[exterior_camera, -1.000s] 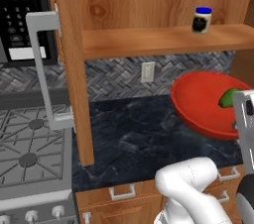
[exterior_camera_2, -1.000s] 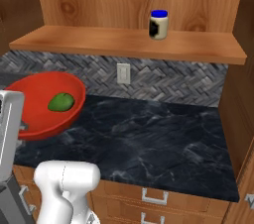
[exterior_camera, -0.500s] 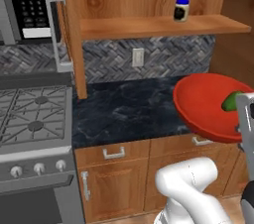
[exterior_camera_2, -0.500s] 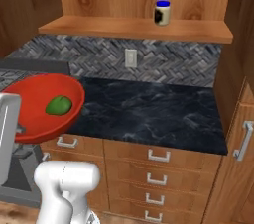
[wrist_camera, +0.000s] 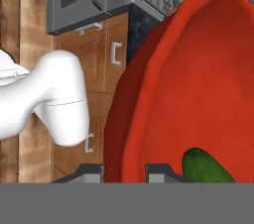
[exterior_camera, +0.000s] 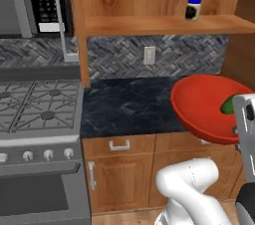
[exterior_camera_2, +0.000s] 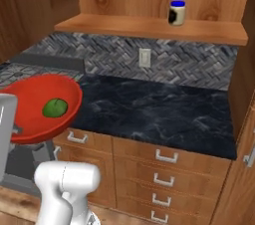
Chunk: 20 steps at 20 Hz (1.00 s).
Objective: Pick the avocado from the cabinet and place it in the bowl. Then pick the bowl and place it in the sink. Then turn on the sink facuet.
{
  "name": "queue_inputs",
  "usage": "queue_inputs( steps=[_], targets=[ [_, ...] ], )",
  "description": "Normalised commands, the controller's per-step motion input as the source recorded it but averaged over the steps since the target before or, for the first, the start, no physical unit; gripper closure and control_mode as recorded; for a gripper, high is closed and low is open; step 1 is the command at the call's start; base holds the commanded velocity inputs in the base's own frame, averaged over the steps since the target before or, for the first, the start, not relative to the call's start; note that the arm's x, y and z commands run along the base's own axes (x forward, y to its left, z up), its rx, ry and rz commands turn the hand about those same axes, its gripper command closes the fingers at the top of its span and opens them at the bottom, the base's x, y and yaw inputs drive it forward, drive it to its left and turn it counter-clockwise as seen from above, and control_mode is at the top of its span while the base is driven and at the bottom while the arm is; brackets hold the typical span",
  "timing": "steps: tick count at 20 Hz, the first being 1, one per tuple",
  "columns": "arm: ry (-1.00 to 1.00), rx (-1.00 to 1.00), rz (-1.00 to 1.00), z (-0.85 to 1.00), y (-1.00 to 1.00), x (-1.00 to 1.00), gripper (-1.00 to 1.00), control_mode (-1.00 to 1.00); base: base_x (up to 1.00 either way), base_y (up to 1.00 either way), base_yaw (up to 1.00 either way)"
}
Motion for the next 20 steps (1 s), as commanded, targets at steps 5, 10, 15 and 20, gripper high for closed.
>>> queue_inputs(
  steps=[5,10,15,20],
  targets=[
    [0.0,0.0,0.0,0.0,0.0,0.0,1.0,1.0,-0.35,-0.41,0.5],
    [0.0,0.0,0.0,0.0,0.0,0.0,1.0,1.0,-0.45,-0.2,0.47],
    [0.0,0.0,0.0,0.0,0.0,0.0,1.0,1.0,-0.42,-0.01,0.45],
    [0.0,0.0,0.0,0.0,0.0,0.0,1.0,1.0,-0.52,0.0,0.47]
  ],
)
